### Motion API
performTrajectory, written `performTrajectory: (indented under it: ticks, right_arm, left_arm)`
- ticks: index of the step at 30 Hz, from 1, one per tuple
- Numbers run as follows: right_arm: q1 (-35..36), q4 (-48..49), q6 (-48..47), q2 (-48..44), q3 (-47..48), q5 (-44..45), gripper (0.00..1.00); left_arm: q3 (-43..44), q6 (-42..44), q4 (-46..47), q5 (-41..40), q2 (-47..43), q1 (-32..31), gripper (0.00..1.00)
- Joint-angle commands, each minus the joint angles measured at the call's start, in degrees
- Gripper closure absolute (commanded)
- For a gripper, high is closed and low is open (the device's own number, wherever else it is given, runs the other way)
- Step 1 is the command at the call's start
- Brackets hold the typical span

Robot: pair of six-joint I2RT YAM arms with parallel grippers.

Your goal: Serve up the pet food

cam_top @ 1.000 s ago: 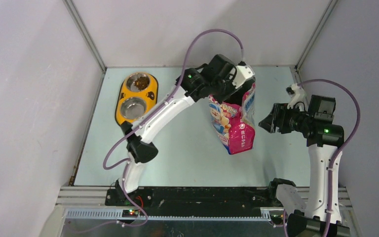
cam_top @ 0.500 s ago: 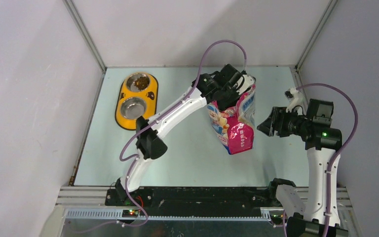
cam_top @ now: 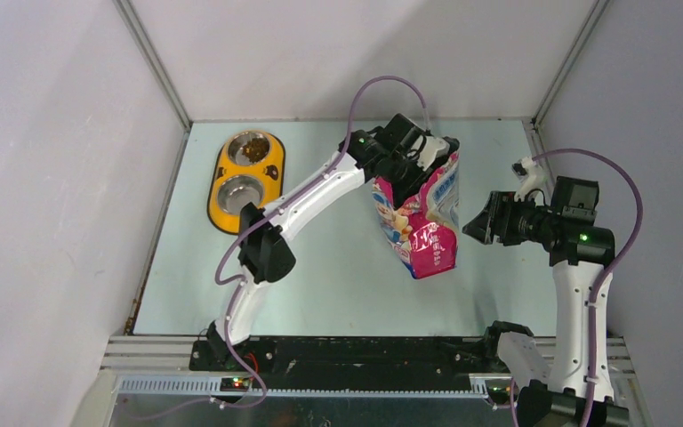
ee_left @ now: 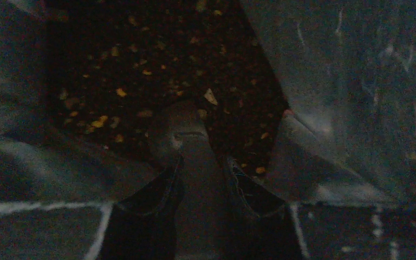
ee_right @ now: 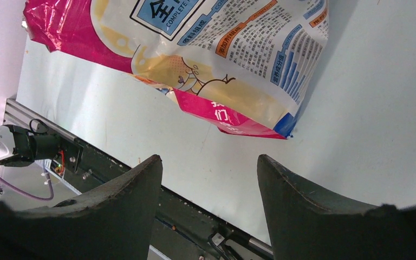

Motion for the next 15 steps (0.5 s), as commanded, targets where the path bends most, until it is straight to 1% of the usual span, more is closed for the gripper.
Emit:
performTrajectory:
  ticks: [1, 4, 15]
  right_arm:
    - [-0.3, 1.5, 0.4, 0.3, 0.2, -0.4, 0.32]
    - [-0.3, 1.4, 0.1, 0.6, 0.2, 0.0, 0.32]
    - [-0.3, -0.5, -2.3, 3.0, 1.0, 2.1, 0.32]
  left_arm:
    - [-3.0, -11.0, -3.4, 19.3, -3.0, -0.5, 1.00]
    - [-3.5, -14.0, -1.6, 21.9, -4.0, 1.0, 1.00]
    - [-3.0, -24.4, 7.2, 27.2, -8.0, 7.6, 1.00]
